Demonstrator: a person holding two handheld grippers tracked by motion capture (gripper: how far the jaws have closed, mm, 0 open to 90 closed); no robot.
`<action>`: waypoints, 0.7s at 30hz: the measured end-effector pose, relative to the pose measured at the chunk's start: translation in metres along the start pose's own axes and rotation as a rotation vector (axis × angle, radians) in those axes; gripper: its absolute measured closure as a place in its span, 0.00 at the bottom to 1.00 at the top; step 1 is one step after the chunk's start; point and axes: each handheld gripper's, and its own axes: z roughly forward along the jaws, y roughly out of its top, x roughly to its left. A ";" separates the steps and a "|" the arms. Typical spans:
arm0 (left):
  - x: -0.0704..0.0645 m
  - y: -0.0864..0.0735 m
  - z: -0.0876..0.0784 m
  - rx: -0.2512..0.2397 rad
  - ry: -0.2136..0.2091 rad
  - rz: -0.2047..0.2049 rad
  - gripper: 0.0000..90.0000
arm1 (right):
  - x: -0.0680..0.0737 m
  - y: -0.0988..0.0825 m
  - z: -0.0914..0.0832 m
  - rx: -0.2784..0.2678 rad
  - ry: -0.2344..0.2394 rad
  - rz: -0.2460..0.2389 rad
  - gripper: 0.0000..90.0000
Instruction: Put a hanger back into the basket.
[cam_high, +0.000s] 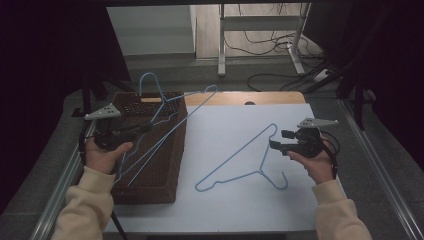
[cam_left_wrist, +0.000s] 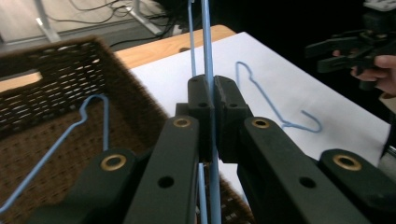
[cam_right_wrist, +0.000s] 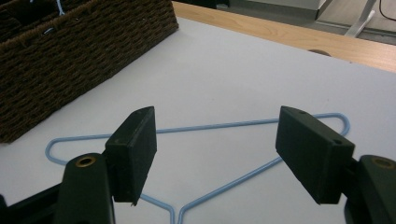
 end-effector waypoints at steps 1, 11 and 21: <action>0.004 -0.001 -0.001 0.000 0.007 -0.007 0.96 | 0.000 0.000 0.000 0.002 0.000 0.000 0.33; 0.030 -0.015 -0.013 -0.017 0.064 -0.063 0.96 | -0.002 -0.004 0.001 0.015 -0.003 0.002 0.32; 0.046 -0.032 -0.028 -0.022 0.098 -0.092 0.96 | 0.000 -0.005 0.005 0.031 -0.007 -0.007 0.32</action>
